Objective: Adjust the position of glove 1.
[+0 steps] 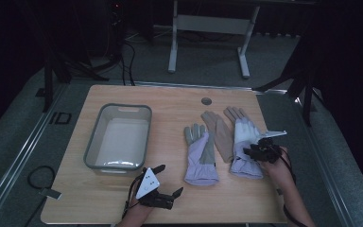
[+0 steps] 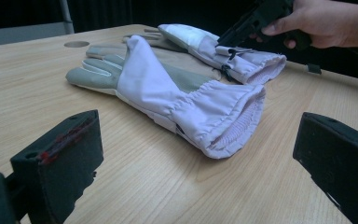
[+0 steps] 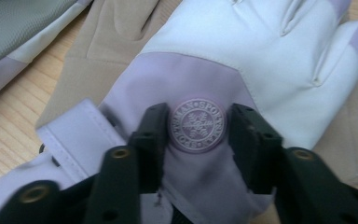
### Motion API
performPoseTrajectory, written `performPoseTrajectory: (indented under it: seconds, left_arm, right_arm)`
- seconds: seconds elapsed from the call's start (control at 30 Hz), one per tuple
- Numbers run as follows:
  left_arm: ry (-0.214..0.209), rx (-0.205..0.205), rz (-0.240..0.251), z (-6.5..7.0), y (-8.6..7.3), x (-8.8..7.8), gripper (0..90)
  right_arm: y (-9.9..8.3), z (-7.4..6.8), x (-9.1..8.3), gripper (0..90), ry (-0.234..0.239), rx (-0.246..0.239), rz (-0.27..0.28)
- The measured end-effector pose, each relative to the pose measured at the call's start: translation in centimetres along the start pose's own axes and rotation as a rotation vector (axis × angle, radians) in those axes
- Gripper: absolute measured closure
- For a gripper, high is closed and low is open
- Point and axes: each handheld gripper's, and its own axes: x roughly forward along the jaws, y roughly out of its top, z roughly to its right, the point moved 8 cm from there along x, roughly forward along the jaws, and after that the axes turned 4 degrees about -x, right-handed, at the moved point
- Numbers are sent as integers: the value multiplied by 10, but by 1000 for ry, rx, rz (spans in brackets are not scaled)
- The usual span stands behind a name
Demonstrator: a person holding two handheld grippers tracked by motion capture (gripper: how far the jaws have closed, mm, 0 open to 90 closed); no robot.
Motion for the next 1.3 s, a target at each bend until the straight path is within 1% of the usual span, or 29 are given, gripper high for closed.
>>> performPoseTrajectory:
  seconds: [0.03, 0.07, 0.1, 0.13, 0.23, 0.37, 0.4, 0.43, 0.47, 0.5, 0.53, 0.63, 0.73, 0.77, 0.8, 0.83, 0.87, 0.9, 1.0, 1.1, 1.13, 1.17, 1.27, 1.3]
  left_arm:
    - [0, -1, 1, 0, 0, 0, 15]
    - [1, -1, 0, 0, 0, 0, 15]
    - [1, -1, 1, 0, 0, 0, 15]
    - [2, -1, 1, 0, 0, 0, 15]
    - [3, 0, 0, 0, 0, 0, 15]
    - [3, -4, 1, -1, 0, 0, 15]
    - [4, -5, 1, -1, 0, 0, 15]
    - [4, -5, 1, -1, 0, 0, 15]
    - [4, -8, 3, -1, 0, 0, 15]
    - [4, -6, 2, -1, 0, 0, 15]
    - [4, -6, 2, -1, 0, 0, 15]
    - [4, -4, 1, -1, 0, 0, 15]
    - [5, -6, 2, -1, 0, 0, 15]
    - [6, -6, 1, -1, 0, 0, 15]
    - [6, -6, 1, -1, 0, 0, 15]
    - [6, -6, 1, -1, 0, 0, 15]
    - [7, -5, 2, -1, 0, 0, 15]
    - [7, -6, 2, -1, 0, 0, 15]
    - [7, -9, 3, -1, 0, 0, 15]
    - [8, -9, 4, -1, 0, 0, 15]
    - [8, -8, 3, -1, 0, 0, 15]
    - [8, -7, 3, -1, 0, 0, 15]
    - [8, -4, 4, -1, 0, 0, 15]
    - [8, -3, 3, -1, 0, 0, 15]
  right_arm:
    - [-1, -2, 1, 632, -14, -6, 1]
    - [-1, -2, 1, 632, -14, -6, 1]
    - [-1, -3, 0, 695, -15, 8, -5]
    - [-1, -3, 0, 695, -15, 8, -5]
    - [0, -6, -2, 784, -40, 18, -5]
    - [3, -6, -8, 801, -48, 36, 9]
    - [4, -6, -11, 804, -49, 44, 17]
    - [6, -5, -18, 804, -54, 52, 35]
    - [6, -5, -18, 804, -54, 52, 35]
    - [8, -3, -26, 804, -45, 70, 58]
    - [8, -3, -26, 804, -45, 70, 58]
    - [15, -3, -42, 803, -43, 74, 87]
    - [25, -5, -55, 804, -39, 61, 111]
    - [30, -6, -61, 804, -45, 52, 114]
    - [38, -8, -68, 806, -47, 38, 129]
    - [38, -8, -68, 806, -47, 38, 129]
    - [43, -11, -72, 806, -34, 28, 134]
    - [47, -13, -75, 806, -35, 13, 144]
    - [62, -20, -85, 807, -27, -1, 163]
    - [82, -34, -97, 807, 7, -19, 185]
    - [82, -34, -97, 807, 7, -19, 185]
    - [87, -39, -100, 807, 16, -32, 195]
    - [101, -54, -107, 806, 45, -51, 214]
    - [106, -62, -108, 807, 58, -64, 213]
